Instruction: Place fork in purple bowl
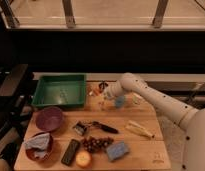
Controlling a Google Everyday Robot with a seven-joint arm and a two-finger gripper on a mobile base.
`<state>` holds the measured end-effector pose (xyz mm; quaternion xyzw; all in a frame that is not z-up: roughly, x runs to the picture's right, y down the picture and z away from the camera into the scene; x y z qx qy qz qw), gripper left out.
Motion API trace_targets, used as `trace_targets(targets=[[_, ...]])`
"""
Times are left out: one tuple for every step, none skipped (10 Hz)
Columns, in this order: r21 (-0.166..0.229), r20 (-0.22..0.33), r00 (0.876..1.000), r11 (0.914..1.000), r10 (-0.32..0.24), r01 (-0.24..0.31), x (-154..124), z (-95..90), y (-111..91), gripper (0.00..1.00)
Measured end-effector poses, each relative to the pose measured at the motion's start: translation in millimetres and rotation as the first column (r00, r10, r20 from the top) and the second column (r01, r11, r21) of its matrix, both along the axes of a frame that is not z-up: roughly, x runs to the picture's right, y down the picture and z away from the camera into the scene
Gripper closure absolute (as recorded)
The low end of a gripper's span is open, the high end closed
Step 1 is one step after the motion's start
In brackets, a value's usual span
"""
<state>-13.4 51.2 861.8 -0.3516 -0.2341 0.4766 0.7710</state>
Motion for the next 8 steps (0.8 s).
trace_targets(targets=[[0.007,0.04,0.999,1.0,0.003,-0.003,-20.3,-3.2,-7.9,1.0],[0.007,0.044,0.999,1.0,0.003,-0.003,-22.1,-3.5,-8.2,1.0],[0.007,0.041,0.999,1.0,0.005,-0.005,-19.3,-3.6,-8.3,1.0],[0.006,0.041,0.999,1.0,0.004,-0.004,-19.5,-3.2,-7.4,1.0],[0.006,0.044,0.999,1.0,0.002,-0.002,-22.1,-3.6,-7.7,1.0],[0.007,0.041,0.999,1.0,0.004,-0.005,-19.7,-3.4,-7.9,1.0],[0.001,0.04,0.999,1.0,0.004,-0.004,-18.3,-2.2,-6.9,1.0],[0.002,0.045,0.999,0.9998,-0.018,0.018,-20.7,-4.8,-5.6,1.0]])
